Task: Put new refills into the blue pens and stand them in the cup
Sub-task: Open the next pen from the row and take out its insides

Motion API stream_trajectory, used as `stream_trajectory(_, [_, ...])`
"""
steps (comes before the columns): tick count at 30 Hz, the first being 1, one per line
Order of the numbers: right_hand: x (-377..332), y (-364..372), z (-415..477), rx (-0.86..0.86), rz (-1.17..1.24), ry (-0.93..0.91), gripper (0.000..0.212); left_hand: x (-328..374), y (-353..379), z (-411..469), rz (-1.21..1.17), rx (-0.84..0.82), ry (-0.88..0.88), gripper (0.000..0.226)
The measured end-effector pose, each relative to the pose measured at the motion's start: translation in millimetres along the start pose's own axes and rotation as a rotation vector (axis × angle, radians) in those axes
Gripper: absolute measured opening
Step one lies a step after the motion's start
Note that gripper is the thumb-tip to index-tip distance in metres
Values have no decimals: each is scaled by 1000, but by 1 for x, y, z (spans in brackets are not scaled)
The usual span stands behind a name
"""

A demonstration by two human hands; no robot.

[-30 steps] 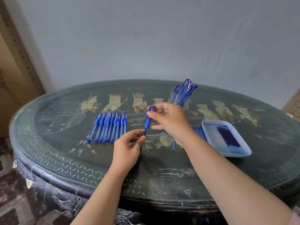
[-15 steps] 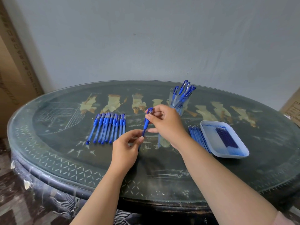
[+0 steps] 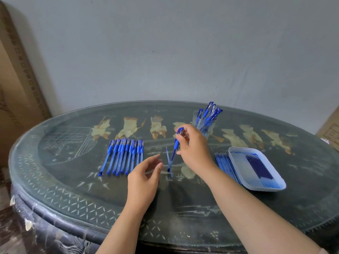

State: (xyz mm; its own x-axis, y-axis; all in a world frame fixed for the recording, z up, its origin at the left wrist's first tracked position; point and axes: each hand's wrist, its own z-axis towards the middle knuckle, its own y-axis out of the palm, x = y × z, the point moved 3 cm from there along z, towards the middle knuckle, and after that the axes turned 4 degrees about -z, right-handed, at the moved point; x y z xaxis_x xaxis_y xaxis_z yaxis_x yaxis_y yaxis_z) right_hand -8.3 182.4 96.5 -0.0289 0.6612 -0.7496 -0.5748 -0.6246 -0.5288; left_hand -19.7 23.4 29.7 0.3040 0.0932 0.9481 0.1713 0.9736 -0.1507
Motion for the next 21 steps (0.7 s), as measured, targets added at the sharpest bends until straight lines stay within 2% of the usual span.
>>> stream_trajectory(10, [22, -31, 21, 82, -13, 85, 8, -3, 2, 0, 1, -2, -55, 16])
stream_trajectory(14, [16, -63, 44, 193, -16, 103, 11, -3, 2, 0, 5, -6, -46, 16])
stream_trajectory(17, [7, -91, 66, 326, -12, 67, 21, -3, 3, 1, -5, -4, -58, 18])
stream_trajectory(21, [-5, -118, 91, 497, -21, -9, 10, -3, 5, 3, 3, -20, -86, 19])
